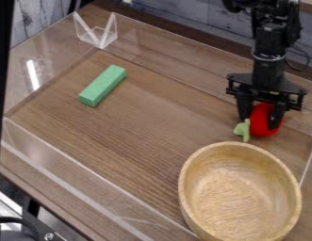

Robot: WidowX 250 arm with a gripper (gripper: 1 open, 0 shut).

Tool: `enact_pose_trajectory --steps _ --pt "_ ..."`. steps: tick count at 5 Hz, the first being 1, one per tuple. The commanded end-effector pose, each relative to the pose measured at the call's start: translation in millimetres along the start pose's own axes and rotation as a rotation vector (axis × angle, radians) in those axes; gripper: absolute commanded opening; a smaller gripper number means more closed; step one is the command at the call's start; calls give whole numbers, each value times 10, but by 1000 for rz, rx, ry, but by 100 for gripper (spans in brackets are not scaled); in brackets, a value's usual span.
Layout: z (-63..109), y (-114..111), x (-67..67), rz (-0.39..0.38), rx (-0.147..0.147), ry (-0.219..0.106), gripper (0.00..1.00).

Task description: Move the red object to the right side of the table

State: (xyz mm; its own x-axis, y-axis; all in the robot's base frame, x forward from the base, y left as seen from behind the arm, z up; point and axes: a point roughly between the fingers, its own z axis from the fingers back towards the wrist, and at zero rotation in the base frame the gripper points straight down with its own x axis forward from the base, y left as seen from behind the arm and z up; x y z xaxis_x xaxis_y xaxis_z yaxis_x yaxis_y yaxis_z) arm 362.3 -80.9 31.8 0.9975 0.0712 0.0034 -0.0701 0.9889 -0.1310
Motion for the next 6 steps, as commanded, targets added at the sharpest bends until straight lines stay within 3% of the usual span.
enact_pose_trajectory --steps 1,3,5,6 --pt "252 26 113 9 -12 -66 100" --pt "597 74 111 16 -54 -90 100" --pt "1270 343 106 40 -125 -181 100" --pt "1507 578 -5 23 -79 -197 100"
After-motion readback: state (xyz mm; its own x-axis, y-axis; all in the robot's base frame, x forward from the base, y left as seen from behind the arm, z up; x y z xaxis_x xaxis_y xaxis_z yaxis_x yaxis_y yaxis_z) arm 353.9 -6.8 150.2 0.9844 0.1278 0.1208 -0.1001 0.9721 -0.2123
